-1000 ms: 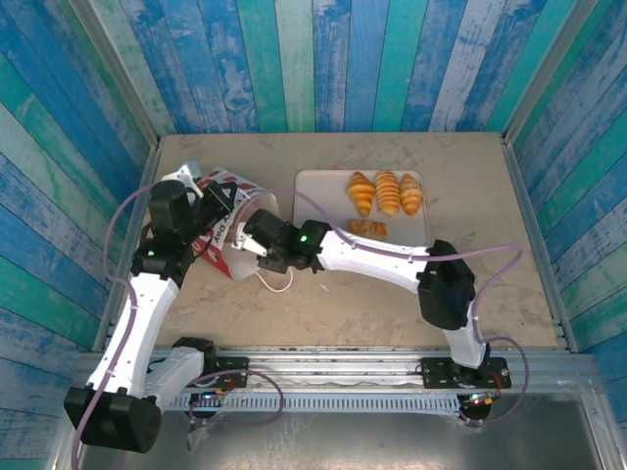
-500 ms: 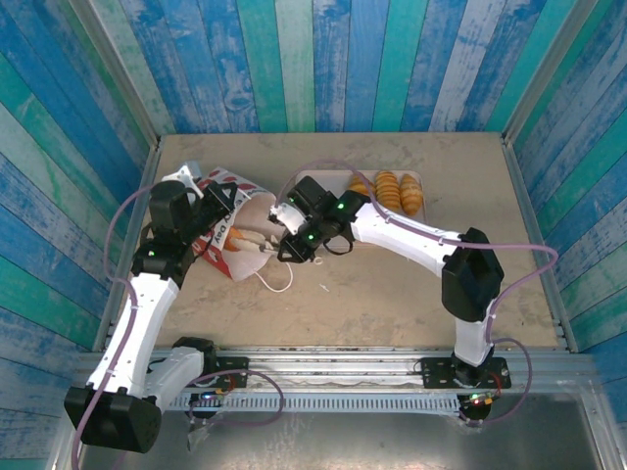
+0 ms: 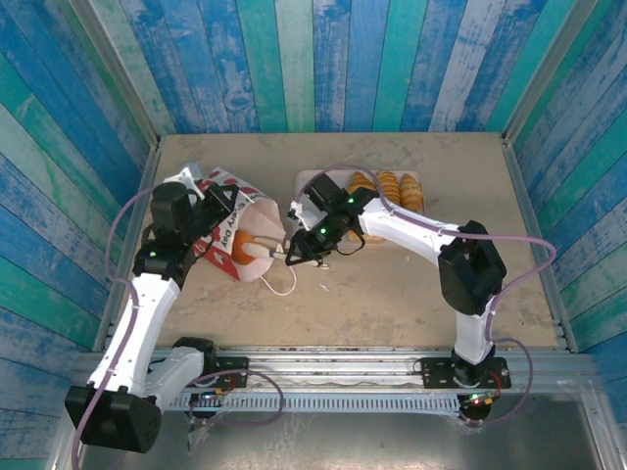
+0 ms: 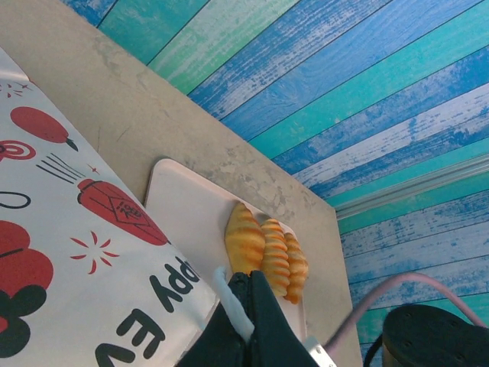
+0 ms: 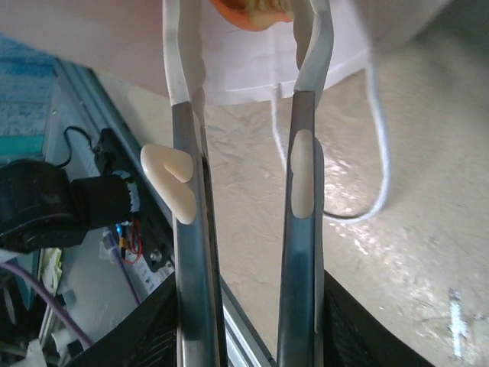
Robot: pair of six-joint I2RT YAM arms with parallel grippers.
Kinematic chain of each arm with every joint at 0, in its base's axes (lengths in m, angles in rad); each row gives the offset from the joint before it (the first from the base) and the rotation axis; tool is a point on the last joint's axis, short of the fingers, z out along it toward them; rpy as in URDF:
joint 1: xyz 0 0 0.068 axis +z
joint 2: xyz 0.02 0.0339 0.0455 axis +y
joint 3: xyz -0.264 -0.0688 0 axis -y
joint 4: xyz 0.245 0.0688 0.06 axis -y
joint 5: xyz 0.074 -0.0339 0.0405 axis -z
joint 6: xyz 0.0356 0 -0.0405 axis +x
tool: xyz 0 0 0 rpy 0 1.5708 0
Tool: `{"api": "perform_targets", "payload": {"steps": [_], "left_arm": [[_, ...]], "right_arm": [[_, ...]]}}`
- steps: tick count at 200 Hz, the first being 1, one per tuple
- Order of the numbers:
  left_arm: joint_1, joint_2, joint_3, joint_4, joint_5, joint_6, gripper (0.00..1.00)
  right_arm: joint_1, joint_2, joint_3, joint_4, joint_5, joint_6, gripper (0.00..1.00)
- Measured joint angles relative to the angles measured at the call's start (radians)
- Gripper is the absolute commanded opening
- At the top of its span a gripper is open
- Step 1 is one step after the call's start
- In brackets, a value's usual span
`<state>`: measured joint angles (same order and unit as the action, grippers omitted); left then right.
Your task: Take the fake bread out of the paper bag
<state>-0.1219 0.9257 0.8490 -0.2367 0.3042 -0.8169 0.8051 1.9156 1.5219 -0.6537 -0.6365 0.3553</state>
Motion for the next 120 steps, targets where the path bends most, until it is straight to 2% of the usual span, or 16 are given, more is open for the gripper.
{"api": "perform_targets", "payload": {"steps": [68, 93, 120], "left_arm": [[0.0, 0.019, -0.002, 0.022, 0.054, 0.0, 0.0], [-0.003, 0.036, -0.002, 0.036, 0.069, 0.0, 0.0], [-0.007, 0.048, -0.002, 0.043, 0.079, 0.0, 0.0]], "right_arm": [[-0.005, -0.026, -0.031, 0.003, 0.134, 0.019, 0.49], [0.008, -0.088, -0.046, 0.005, 0.196, -0.031, 0.52], [0.06, -0.127, -0.029, -0.007, 0.321, -0.13, 0.52]]}}
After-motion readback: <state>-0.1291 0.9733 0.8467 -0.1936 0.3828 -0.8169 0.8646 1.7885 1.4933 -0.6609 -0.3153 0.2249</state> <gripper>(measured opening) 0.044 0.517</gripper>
